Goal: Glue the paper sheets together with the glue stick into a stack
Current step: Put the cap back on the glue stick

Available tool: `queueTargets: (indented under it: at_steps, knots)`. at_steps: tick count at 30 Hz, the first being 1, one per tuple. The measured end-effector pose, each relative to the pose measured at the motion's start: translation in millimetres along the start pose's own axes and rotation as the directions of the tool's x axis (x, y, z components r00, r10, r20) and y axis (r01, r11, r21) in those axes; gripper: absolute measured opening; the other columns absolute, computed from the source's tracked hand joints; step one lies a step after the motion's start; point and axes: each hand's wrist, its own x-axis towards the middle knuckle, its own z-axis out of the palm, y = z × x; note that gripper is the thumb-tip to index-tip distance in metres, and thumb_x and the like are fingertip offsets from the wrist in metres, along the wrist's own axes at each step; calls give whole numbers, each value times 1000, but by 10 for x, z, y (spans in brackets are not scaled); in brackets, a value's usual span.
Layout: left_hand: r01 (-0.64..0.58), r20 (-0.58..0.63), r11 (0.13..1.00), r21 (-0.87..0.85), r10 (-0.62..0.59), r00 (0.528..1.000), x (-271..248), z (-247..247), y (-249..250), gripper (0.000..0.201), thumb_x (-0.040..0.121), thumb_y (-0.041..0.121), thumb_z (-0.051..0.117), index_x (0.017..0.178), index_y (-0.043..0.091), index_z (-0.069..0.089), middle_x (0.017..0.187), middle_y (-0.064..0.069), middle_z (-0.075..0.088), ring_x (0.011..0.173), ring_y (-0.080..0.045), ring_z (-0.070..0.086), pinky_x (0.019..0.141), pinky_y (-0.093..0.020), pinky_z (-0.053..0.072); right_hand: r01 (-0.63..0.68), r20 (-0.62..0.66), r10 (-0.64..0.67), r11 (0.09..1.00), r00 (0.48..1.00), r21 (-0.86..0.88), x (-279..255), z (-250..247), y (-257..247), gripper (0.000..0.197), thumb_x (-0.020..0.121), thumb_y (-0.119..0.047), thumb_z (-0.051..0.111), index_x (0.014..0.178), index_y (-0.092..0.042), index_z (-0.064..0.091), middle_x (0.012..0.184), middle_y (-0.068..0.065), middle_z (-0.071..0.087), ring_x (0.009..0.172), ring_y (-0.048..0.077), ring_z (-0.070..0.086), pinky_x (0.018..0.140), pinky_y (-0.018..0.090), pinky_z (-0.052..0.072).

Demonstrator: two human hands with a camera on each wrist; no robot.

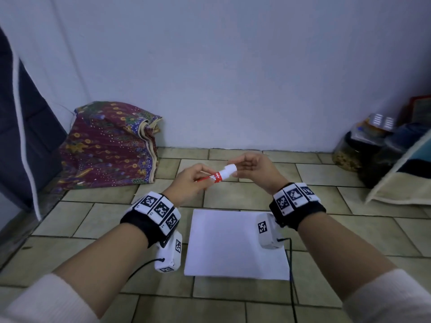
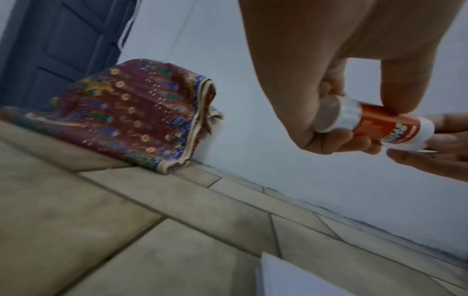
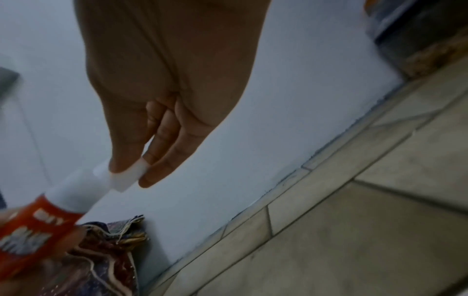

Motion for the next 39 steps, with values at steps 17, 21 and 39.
queueTargets:
  at_steps: [17, 21, 39]
  knots:
    - [-217, 61, 963, 163, 209, 976, -79, 316, 343, 20, 89, 5, 65, 98, 23, 62, 97, 3, 67, 84, 8, 61, 79, -4, 43, -17, -47, -7, 877, 999, -481, -536, -197, -375, 36, 100, -26, 47, 74, -5, 60, 56, 3, 56, 44, 11, 49, 49, 24, 41]
    - [-221, 46, 969, 111, 218, 975, -106, 343, 375, 18, 87, 4, 67, 100, 17, 64, 97, 1, 68, 78, 11, 63, 77, -6, 45, 86, 21, -84, 941, 996, -328, -567, -277, -392, 4, 90, -6, 62, 91, -8, 59, 65, 0, 59, 50, 8, 56, 52, 21, 48]
    - [-275, -79, 900, 338, 318, 945, -152, 407, 451, 25, 80, 3, 74, 104, 4, 64, 105, -4, 69, 93, -10, 63, 74, 1, 40, -165, -176, 157, 986, 972, -33, -441, -16, -582, 24, 92, -13, 62, 75, 4, 60, 62, 16, 61, 45, 16, 61, 47, 25, 54]
